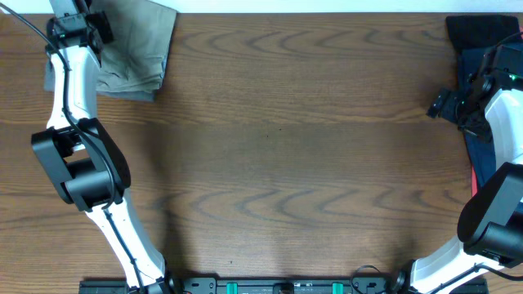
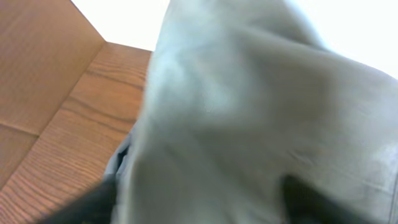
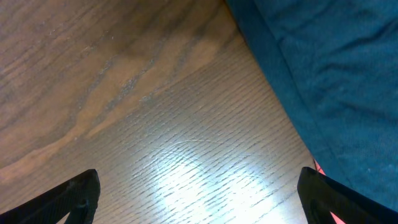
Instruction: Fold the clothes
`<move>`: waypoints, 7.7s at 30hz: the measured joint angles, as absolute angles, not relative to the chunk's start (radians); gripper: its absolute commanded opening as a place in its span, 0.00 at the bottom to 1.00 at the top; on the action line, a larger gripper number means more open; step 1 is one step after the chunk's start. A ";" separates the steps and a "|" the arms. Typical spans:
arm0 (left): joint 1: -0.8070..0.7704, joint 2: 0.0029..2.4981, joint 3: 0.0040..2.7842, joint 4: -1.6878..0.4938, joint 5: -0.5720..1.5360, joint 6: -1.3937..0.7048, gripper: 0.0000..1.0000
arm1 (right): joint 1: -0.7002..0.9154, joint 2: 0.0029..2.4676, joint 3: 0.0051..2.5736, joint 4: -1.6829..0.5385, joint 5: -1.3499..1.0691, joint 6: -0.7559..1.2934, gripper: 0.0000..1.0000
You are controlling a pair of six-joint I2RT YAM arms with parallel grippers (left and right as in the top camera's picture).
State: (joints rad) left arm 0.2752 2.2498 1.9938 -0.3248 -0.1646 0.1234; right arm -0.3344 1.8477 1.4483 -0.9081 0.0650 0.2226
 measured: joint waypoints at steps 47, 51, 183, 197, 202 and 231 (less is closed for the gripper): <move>0.388 2.337 1.995 -0.474 -0.159 0.067 0.81 | -0.334 1.848 1.448 -0.908 0.065 0.223 0.99; 0.363 2.191 1.994 -0.539 -0.161 0.005 1.00 | -0.334 1.848 1.448 -0.908 0.065 0.223 0.99; 0.052 0.010 0.016 -0.014 0.154 -0.070 0.98 | -0.334 1.848 1.448 -0.908 0.065 0.223 0.99; 0.052 0.010 0.017 -0.016 0.154 -0.070 0.98 | -0.334 1.848 1.448 -0.908 0.065 0.223 0.99; 0.052 0.010 0.017 -0.016 0.154 -0.070 0.98 | -0.334 1.848 1.448 -0.908 0.065 0.223 0.99; 0.052 0.010 0.018 -0.017 0.154 -0.070 0.98 | -0.334 1.350 1.448 -0.908 0.065 0.223 0.99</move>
